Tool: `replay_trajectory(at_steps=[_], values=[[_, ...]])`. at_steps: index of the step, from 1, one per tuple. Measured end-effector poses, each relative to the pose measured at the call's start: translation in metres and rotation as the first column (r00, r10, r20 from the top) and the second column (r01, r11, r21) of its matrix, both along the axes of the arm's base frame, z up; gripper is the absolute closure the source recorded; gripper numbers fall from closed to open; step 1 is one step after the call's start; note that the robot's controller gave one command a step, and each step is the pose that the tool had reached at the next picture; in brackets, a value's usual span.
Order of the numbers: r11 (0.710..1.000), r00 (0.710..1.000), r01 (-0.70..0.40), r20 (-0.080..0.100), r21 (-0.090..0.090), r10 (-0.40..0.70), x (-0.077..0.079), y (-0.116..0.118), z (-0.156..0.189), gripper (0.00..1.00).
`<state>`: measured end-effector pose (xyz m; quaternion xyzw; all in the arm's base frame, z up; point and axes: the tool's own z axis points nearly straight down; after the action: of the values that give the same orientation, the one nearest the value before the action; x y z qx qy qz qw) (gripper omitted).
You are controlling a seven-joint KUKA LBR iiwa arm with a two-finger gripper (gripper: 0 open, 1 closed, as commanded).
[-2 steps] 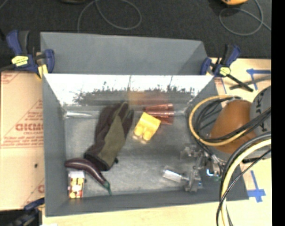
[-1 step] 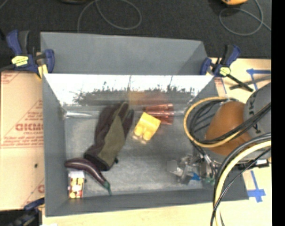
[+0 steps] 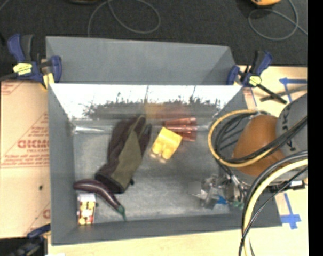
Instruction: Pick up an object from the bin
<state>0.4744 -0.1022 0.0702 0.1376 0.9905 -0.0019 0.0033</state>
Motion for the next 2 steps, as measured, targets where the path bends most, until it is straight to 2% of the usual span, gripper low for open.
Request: replay_trajectory(at_steps=[2], values=[[1.0, 1.0, -0.013, 0.006, -0.002, 0.013, 0.006, -0.007, 0.032, 1.0]])
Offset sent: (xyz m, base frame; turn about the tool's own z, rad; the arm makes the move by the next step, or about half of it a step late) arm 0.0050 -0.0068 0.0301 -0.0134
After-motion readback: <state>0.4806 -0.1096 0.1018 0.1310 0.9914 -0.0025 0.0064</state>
